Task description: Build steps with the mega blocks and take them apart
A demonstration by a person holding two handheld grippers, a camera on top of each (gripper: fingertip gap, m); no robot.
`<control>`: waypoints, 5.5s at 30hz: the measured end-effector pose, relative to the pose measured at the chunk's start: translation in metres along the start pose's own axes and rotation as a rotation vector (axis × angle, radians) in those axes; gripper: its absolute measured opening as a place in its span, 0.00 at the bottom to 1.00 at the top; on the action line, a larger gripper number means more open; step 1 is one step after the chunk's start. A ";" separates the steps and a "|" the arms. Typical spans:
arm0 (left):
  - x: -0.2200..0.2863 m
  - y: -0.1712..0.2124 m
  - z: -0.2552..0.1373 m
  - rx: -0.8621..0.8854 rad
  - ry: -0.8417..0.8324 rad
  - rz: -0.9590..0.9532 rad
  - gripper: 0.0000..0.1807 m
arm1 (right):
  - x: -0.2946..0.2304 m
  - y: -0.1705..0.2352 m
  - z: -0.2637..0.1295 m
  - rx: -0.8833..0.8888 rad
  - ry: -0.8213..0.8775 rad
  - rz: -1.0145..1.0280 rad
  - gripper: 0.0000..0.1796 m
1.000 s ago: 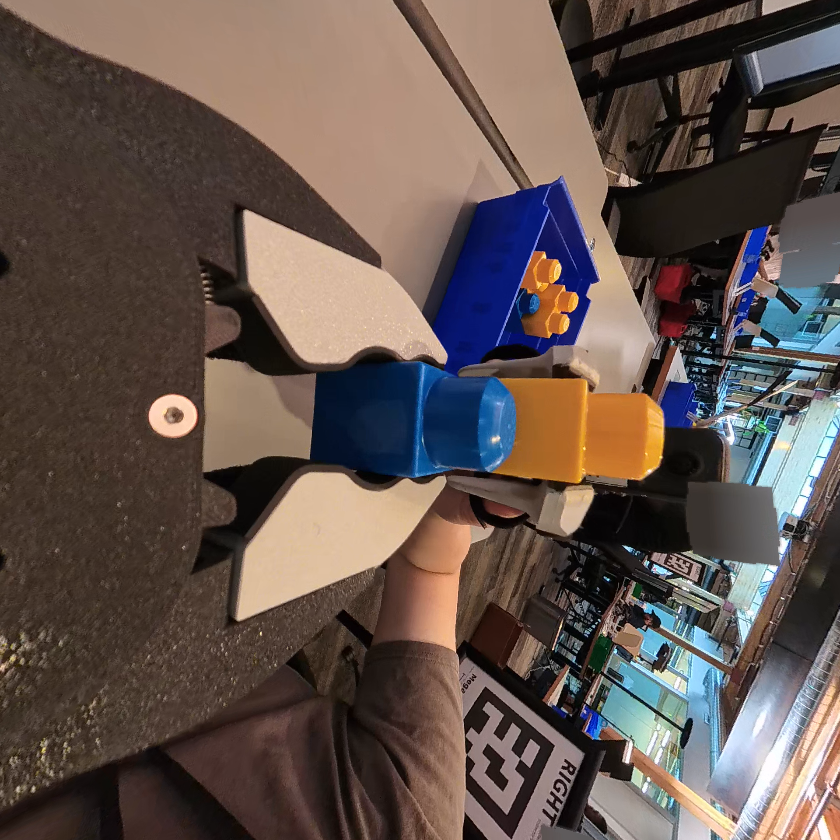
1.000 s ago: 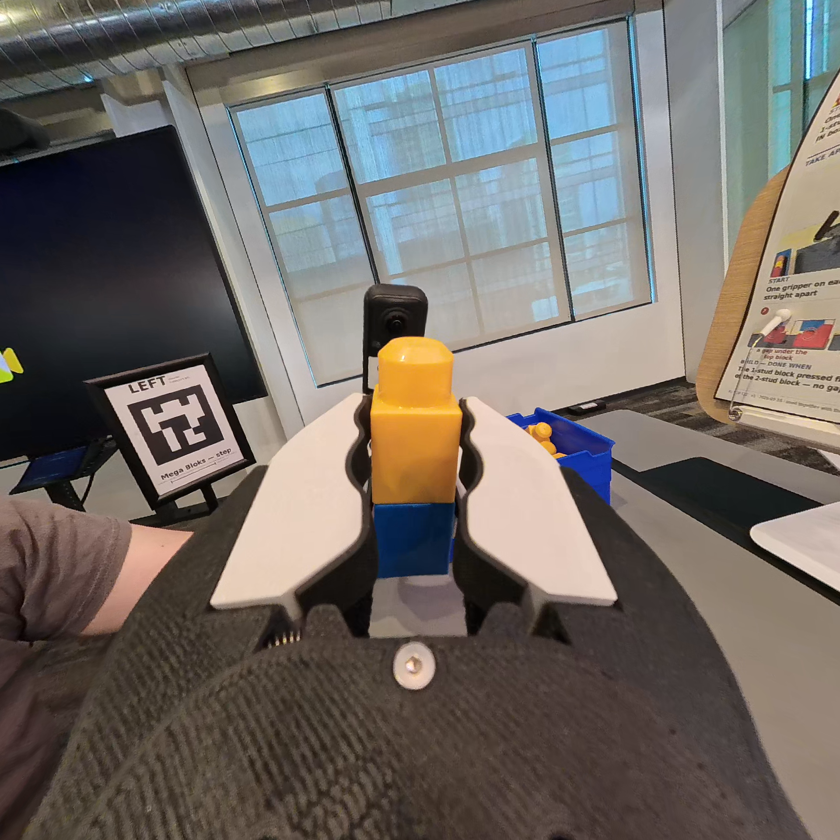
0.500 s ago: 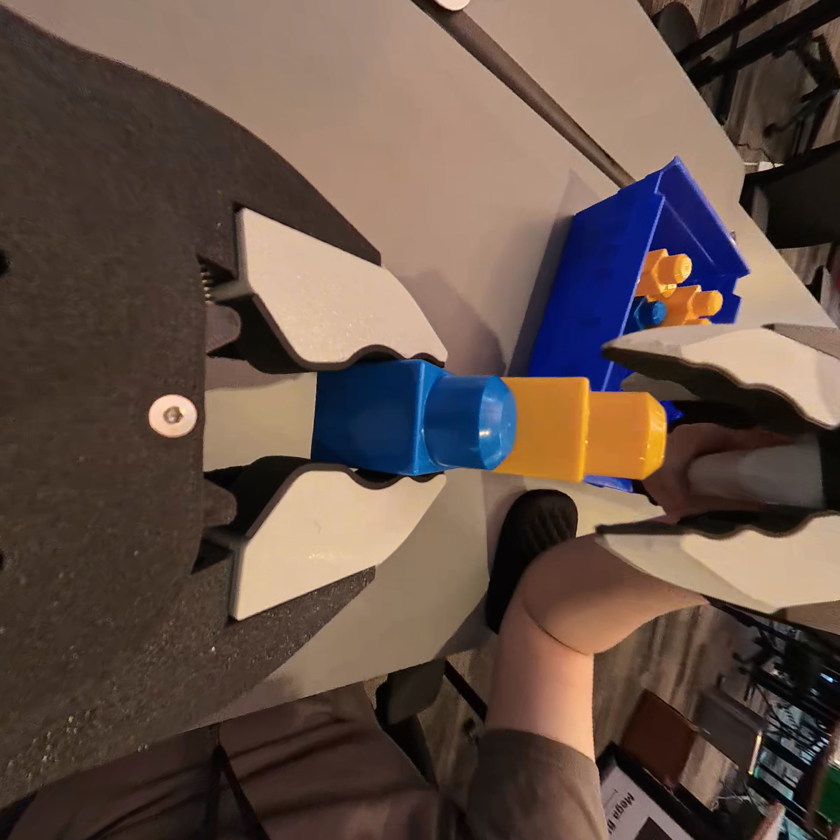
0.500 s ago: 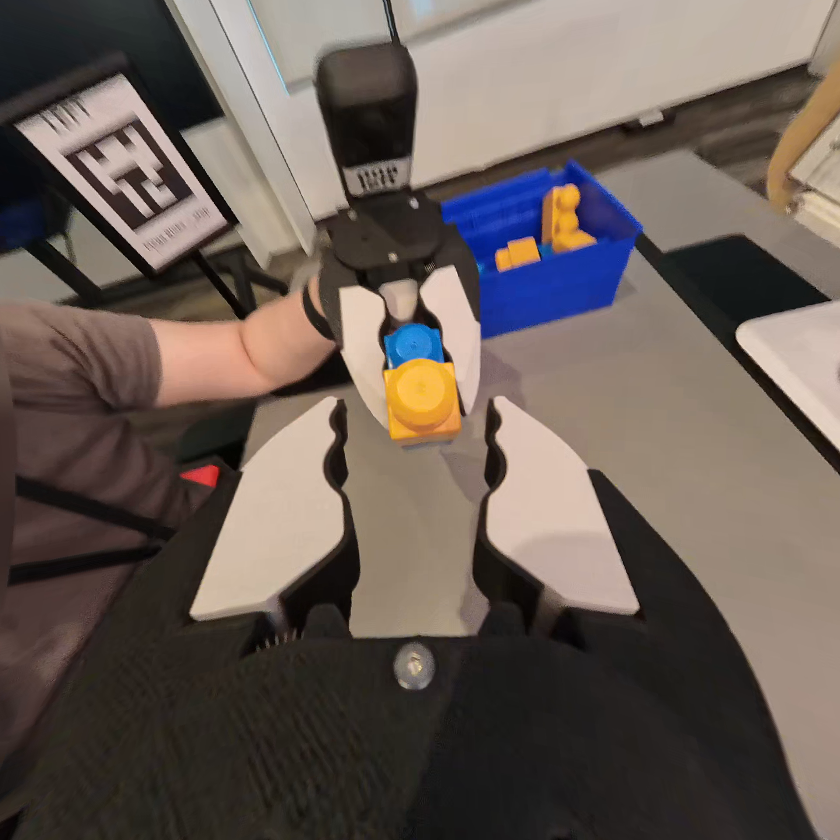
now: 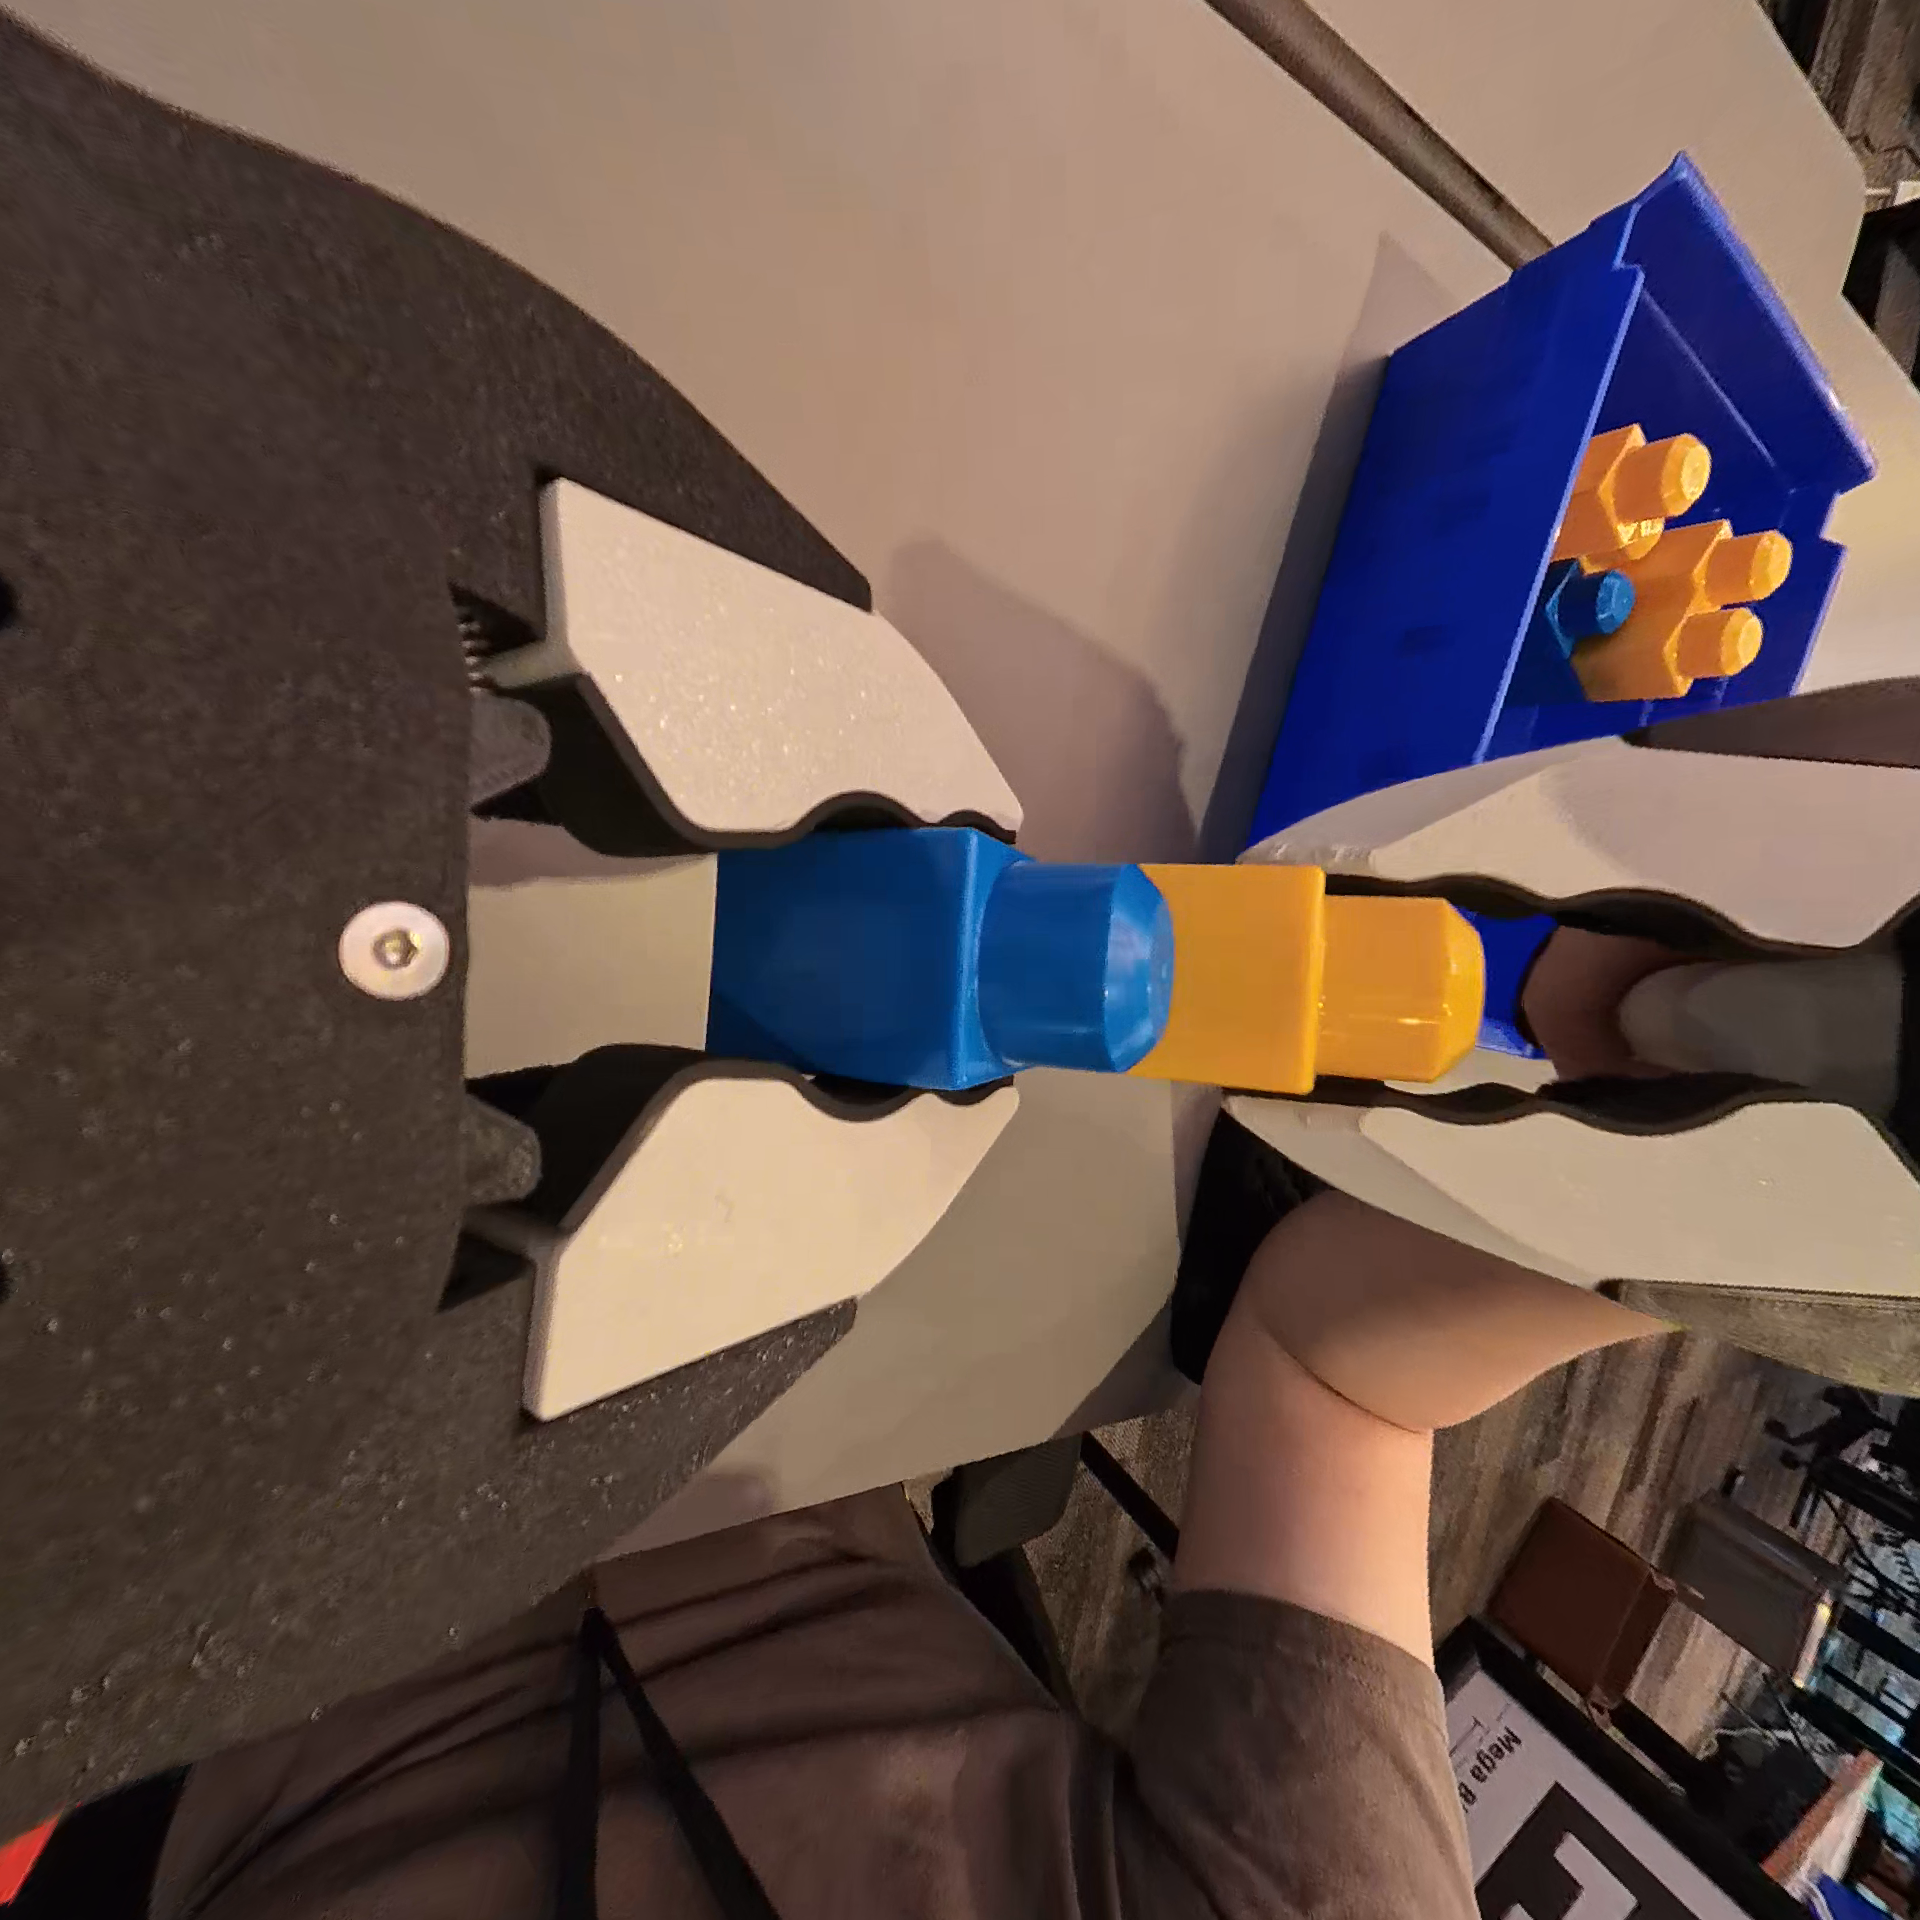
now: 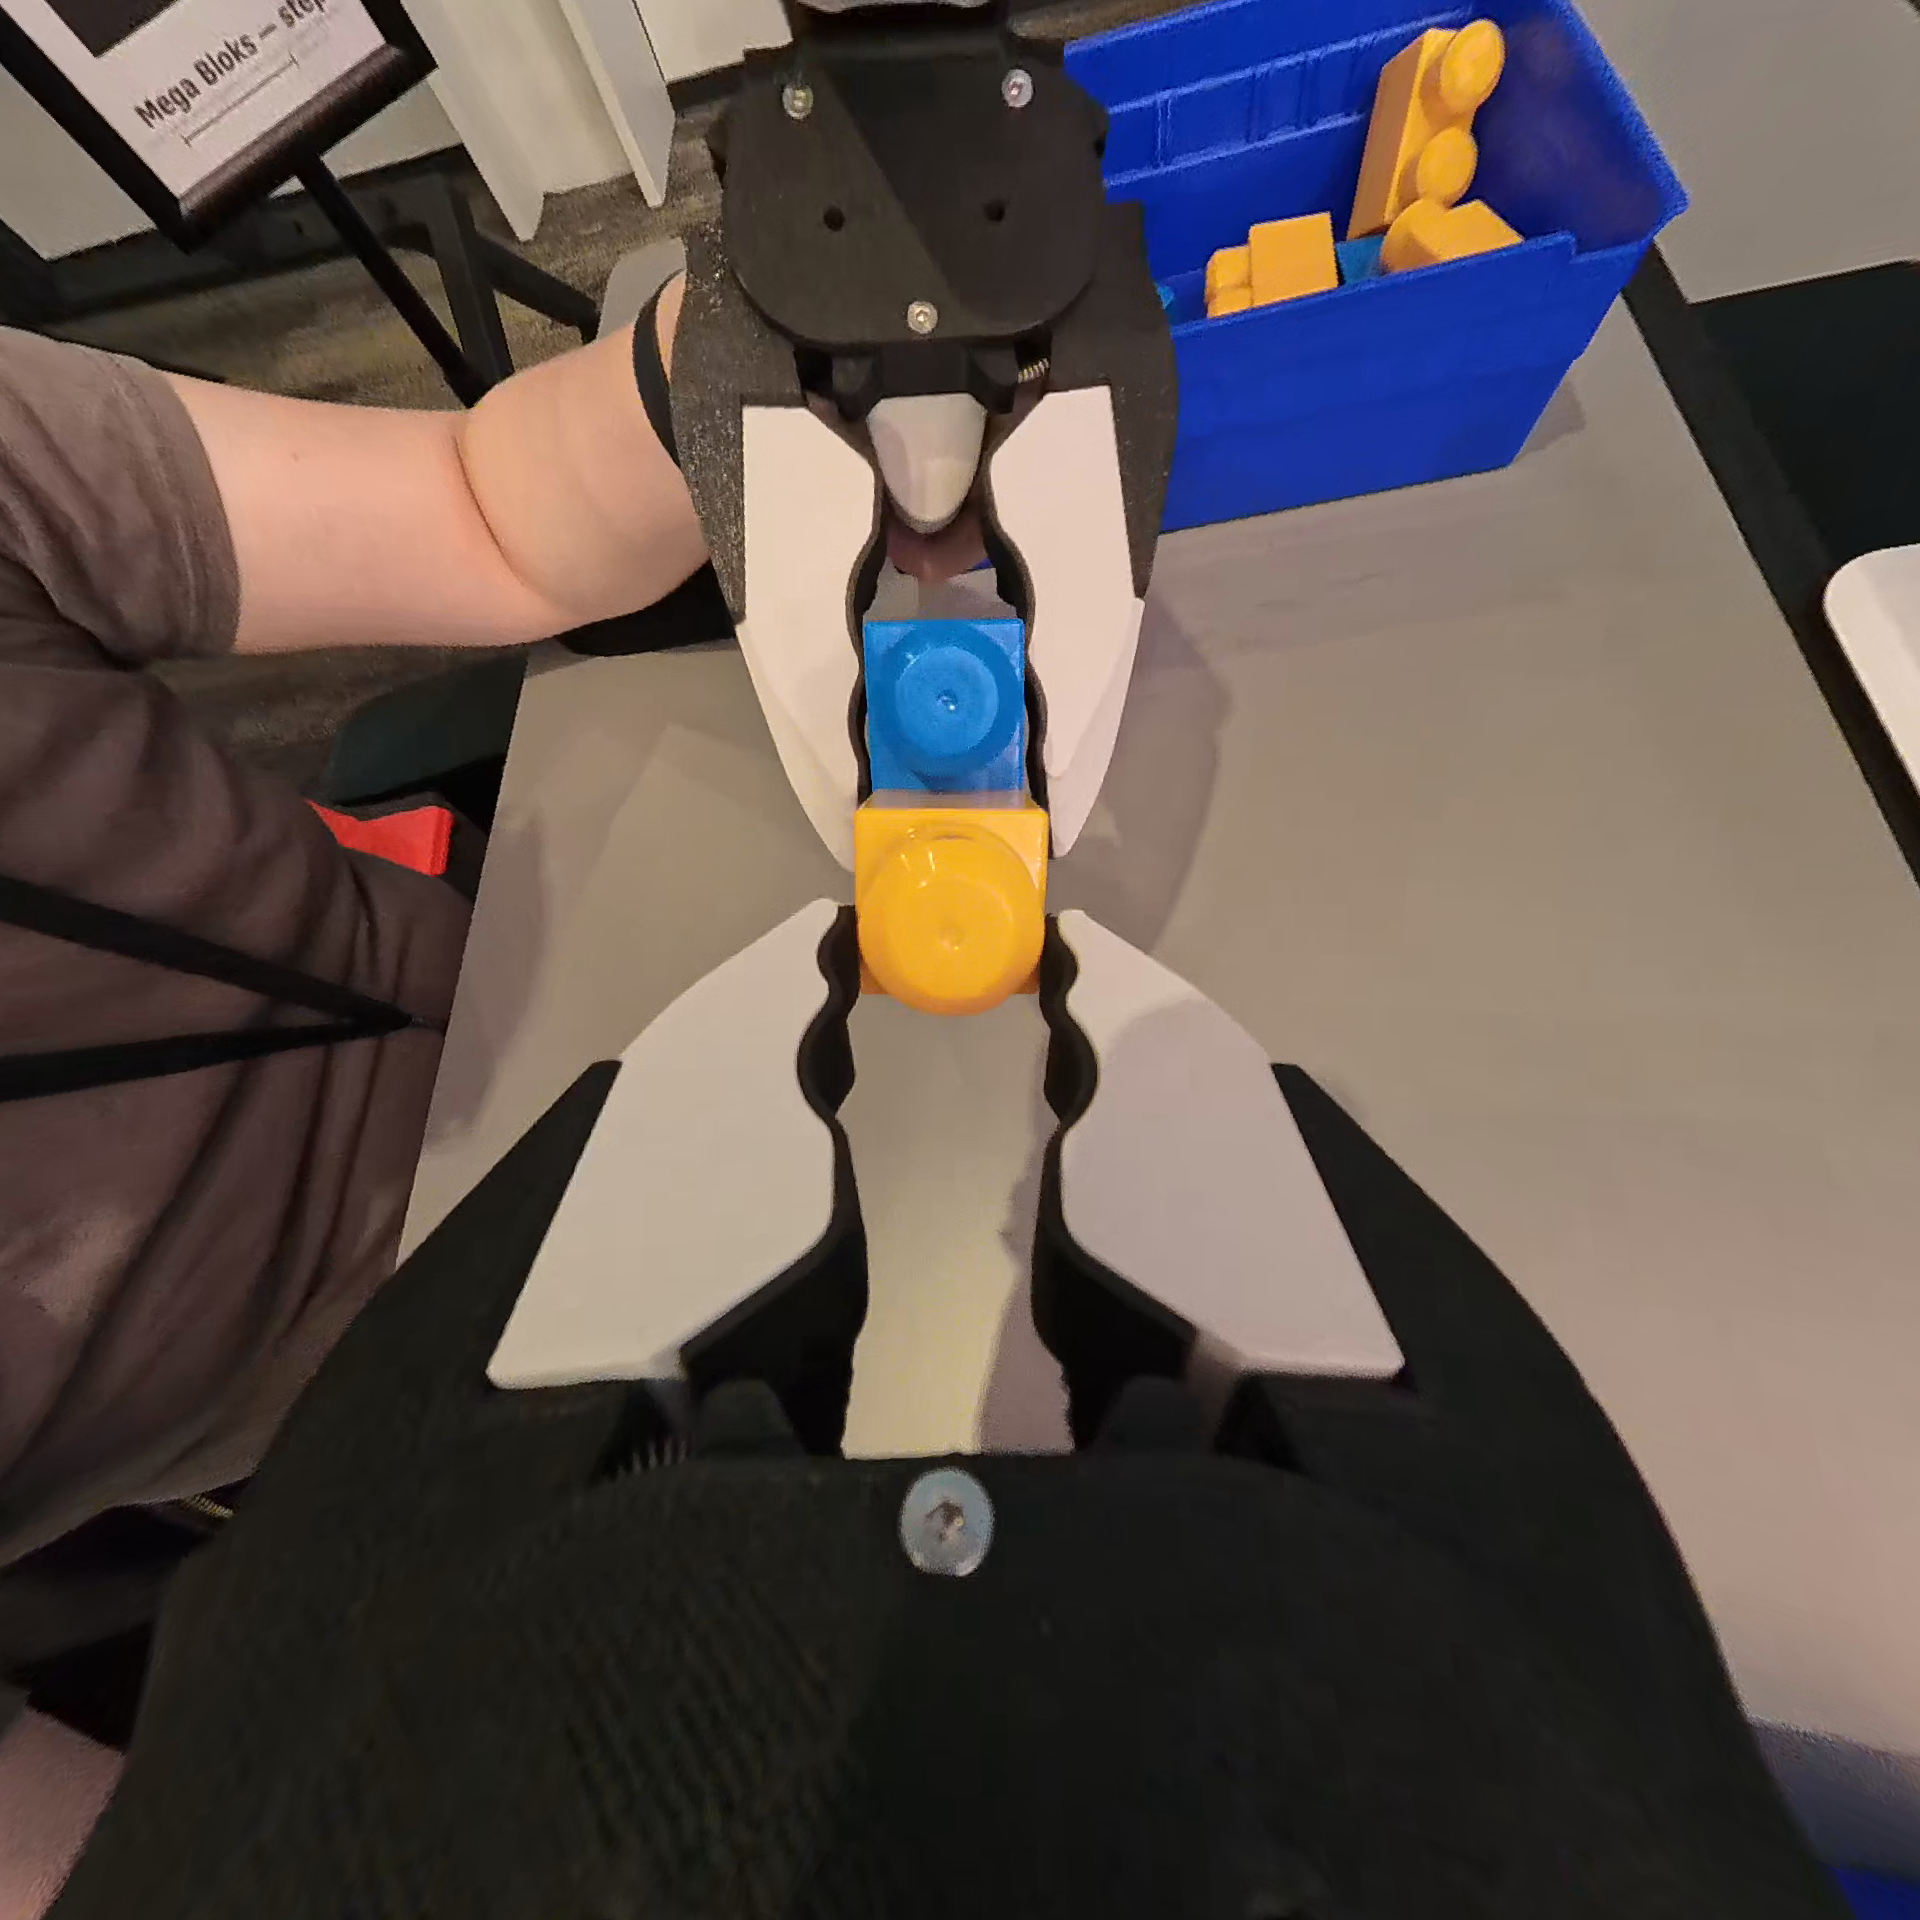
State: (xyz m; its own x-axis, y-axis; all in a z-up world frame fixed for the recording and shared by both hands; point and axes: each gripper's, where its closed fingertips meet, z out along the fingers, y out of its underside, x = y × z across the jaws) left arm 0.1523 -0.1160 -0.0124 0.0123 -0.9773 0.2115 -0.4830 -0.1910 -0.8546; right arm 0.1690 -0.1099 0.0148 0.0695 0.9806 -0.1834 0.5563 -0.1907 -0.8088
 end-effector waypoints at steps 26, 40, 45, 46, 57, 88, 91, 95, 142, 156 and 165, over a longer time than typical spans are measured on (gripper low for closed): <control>-0.007 -0.025 -0.023 0.147 -0.062 -0.017 0.38 | 0.020 0.010 -0.108 0.005 0.370 -0.053 0.19; -0.008 -0.011 -0.017 0.061 -0.071 -0.001 0.35 | 0.107 0.179 -0.206 -0.307 0.646 0.131 0.20; -0.009 -0.007 -0.011 0.049 -0.060 -0.015 0.33 | 0.143 0.197 -0.175 -0.466 0.634 0.023 0.20; -0.008 -0.007 -0.010 0.047 -0.056 -0.017 0.33 | 0.148 0.199 -0.171 -0.490 0.633 0.002 0.20; -0.007 -0.009 -0.017 0.051 -0.059 -0.012 0.33 | 0.178 0.199 -0.175 -0.495 0.783 -0.108 0.22; -0.215 0.166 -0.252 0.049 -1.147 -0.671 0.37 | 0.159 0.078 -0.193 -0.149 1.042 -0.162 0.24; -0.226 0.185 -0.252 -0.049 -1.254 -0.688 0.45 | 0.160 0.078 -0.186 -0.164 1.028 -0.167 0.24; -0.236 0.189 -0.248 -0.053 -1.283 -0.696 0.46 | 0.160 0.078 -0.181 -0.175 1.013 -0.168 0.23; -0.255 0.174 -0.207 -0.312 -0.994 -0.243 0.38 | 0.168 0.101 -0.153 -0.292 0.914 -0.149 0.24; -0.235 0.187 -0.211 -0.354 -0.933 -0.293 0.36 | 0.168 0.109 -0.148 -0.318 0.895 -0.131 0.24; -0.242 0.176 -0.204 -0.310 -0.941 -0.218 0.36 | 0.167 0.108 -0.147 -0.312 0.888 -0.137 0.23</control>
State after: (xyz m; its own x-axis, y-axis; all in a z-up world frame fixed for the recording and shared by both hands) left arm -0.1140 0.1057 -0.1178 0.7473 -0.6250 -0.2255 -0.5921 -0.4724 -0.6528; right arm 0.3625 0.0403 -0.0204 0.5200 0.6942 0.4977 0.7934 -0.1766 -0.5826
